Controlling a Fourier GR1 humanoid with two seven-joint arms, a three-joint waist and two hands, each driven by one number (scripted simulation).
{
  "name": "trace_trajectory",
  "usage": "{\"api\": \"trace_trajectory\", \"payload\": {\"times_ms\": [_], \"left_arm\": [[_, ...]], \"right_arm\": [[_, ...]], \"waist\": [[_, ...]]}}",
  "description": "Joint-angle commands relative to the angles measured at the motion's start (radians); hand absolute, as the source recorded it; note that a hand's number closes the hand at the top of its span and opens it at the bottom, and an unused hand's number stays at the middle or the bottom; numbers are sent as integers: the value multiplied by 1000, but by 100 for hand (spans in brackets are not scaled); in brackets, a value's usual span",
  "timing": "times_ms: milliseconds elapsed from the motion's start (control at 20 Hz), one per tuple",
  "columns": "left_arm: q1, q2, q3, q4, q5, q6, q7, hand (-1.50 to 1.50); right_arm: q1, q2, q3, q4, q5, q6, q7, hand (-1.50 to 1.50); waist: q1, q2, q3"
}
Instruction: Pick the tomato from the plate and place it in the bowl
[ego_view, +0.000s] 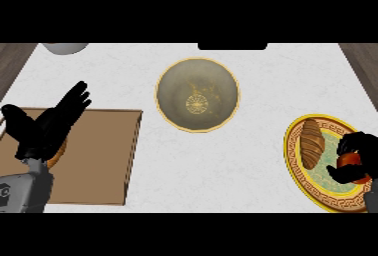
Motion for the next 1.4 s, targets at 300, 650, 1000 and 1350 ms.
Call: {"api": "trace_trajectory", "payload": {"times_ms": [300, 650, 1000, 1350], "left_arm": [[9, -8, 6, -44, 2, 4, 56, 0], [47, 9, 21, -34, 8, -33, 10, 0], [-22, -3, 30, 39, -4, -11, -10, 0], [-1, -12, -1, -30, -8, -17, 31, 0]], "right_arm": [[113, 48, 114, -202, 44, 92, 12, 150], [272, 76, 240, -547, 63, 245, 92, 150], [341, 62, 257, -915, 28, 385, 163, 150], [186, 100, 286, -1250, -20, 699, 466, 150]], "waist": [[-2, -1, 1], [-4, -2, 1], [-13, -1, 0], [1, -1, -1]]}}
